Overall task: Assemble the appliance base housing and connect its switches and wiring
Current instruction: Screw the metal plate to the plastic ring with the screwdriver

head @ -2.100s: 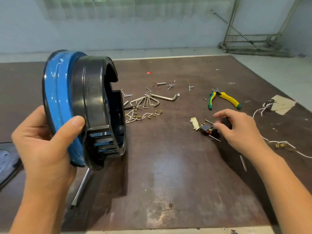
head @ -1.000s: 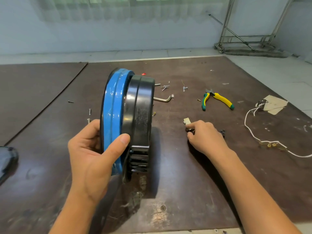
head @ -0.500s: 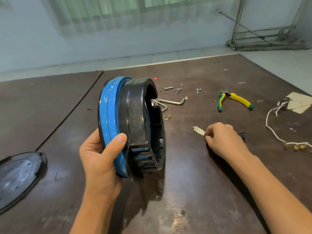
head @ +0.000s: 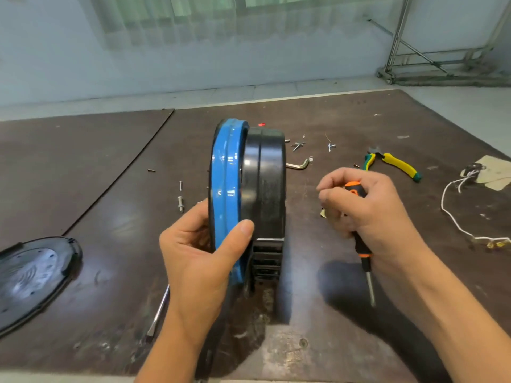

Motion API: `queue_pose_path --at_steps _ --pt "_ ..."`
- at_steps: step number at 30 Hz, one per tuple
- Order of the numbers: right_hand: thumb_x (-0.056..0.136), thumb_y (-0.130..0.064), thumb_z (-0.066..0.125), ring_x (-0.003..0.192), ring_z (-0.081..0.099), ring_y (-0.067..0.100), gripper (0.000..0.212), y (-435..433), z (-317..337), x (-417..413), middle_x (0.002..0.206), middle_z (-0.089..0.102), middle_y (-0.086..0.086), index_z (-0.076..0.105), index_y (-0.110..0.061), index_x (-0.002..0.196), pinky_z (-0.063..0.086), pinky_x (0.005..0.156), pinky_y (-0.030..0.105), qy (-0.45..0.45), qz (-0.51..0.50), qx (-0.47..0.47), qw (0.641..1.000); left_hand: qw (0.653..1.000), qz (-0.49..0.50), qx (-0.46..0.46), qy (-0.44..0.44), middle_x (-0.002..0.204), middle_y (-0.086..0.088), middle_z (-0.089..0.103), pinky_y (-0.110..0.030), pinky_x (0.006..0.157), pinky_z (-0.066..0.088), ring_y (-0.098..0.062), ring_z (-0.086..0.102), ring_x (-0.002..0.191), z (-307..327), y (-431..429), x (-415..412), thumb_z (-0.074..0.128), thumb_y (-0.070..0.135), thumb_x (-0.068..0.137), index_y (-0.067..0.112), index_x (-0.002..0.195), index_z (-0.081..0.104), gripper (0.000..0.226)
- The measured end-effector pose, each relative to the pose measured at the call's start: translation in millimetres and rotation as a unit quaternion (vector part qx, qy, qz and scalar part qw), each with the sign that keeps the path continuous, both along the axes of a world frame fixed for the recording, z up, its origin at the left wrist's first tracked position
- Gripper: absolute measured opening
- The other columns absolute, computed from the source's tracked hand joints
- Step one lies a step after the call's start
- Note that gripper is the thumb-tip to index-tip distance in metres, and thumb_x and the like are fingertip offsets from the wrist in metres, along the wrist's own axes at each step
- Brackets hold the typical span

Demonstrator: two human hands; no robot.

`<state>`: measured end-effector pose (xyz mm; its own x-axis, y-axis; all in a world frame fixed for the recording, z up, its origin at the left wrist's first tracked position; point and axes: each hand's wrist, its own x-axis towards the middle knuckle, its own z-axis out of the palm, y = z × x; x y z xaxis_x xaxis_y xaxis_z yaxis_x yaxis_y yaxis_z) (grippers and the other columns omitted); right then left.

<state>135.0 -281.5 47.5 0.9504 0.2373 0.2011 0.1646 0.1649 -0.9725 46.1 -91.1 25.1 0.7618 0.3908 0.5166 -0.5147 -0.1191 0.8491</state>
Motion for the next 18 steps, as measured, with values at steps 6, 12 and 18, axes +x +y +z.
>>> queue_pose_path --at_steps 6,12,18 --pt "0.082 -0.010 0.061 0.037 0.030 0.005 0.015 8 4 -17 0.070 0.070 0.010 0.073 -0.018 0.079 0.029 0.041 0.015 0.057 0.169 0.125 0.976 1.000 0.004 0.001 -0.006 0.073 0.010 0.067 -0.025 0.060 0.053 -0.009 0.058 0.065 0 -12 0 0.077 0.024 0.074 0.025 0.090 0.076 0.016" --pt "0.083 -0.019 0.068 0.040 0.028 0.002 0.007 8 3 -17 0.068 0.051 -0.001 0.074 -0.020 0.085 0.021 0.040 0.015 0.096 0.186 0.164 0.964 1.000 0.001 -0.026 -0.008 0.078 0.011 0.069 -0.025 0.064 0.057 -0.007 0.062 0.069 0 -12 0 0.077 0.024 0.073 0.024 0.096 0.075 0.023" --pt "0.081 -0.015 0.067 0.040 0.028 0.003 0.008 15 -1 -20 0.071 0.062 0.003 0.075 -0.017 0.083 0.023 0.038 0.015 0.122 0.172 0.155 0.965 0.999 0.002 -0.034 -0.006 0.082 0.006 0.070 -0.027 0.066 0.056 -0.010 0.063 0.071 0 -11 1 0.078 0.023 0.072 0.021 0.096 0.075 0.024"
